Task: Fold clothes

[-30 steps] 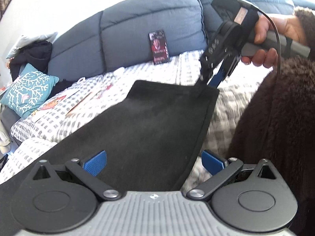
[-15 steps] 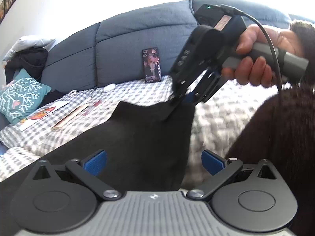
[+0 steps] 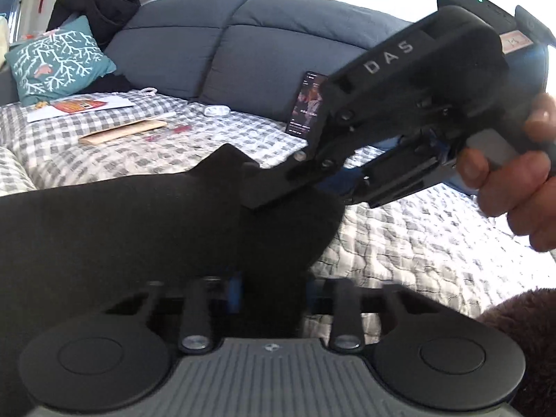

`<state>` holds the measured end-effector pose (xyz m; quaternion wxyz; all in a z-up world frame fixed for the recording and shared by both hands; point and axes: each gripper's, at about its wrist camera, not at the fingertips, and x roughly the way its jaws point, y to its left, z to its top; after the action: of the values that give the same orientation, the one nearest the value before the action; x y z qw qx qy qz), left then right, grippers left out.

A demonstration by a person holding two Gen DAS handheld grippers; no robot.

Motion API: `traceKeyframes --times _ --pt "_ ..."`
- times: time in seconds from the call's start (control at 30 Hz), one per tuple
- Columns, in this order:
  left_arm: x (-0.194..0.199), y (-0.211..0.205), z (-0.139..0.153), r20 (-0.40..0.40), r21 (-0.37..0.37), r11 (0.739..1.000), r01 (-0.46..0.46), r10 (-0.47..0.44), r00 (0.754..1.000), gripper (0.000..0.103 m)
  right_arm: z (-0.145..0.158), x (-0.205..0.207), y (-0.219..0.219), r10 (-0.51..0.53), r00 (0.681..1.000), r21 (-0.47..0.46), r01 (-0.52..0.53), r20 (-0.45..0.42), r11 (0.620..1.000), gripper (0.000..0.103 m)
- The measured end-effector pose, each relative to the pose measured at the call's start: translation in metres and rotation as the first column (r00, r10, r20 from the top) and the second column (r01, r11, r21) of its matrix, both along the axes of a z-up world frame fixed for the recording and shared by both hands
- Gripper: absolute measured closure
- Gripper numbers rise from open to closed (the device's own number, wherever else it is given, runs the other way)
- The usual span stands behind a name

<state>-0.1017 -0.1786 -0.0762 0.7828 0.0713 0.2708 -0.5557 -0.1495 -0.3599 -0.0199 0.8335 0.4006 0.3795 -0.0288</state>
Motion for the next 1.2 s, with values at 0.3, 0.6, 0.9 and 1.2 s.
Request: traceKeyframes --times 0.3,0.6,0.9,1.2 --pt "0.023 0.035 0.022 -0.115 -0.091 0.991 -0.101 0.090 0.989 0.087 0.018 -0.017 -0.007 -0.218 0.971 -0.058 0.224 0.096 0.973 0.045" --pt "0.018 0.057 0.040 -0.075 -0.117 0.985 -0.123 0.115 0.991 0.089 -0.021 0.022 0.000 -0.307 0.952 0.155 0.303 0.003 0.940 0.039" --pt "0.030 0.090 0.055 -0.068 -0.157 0.958 -0.238 0.230 0.971 0.090 -0.014 0.035 0.026 -0.243 0.963 0.234 0.212 0.113 0.949 0.037" --pt "0.043 0.150 0.071 -0.116 -0.206 0.880 -0.427 0.412 0.904 0.090 0.018 0.062 0.067 -0.072 0.948 0.165 0.020 0.310 0.986 0.034"
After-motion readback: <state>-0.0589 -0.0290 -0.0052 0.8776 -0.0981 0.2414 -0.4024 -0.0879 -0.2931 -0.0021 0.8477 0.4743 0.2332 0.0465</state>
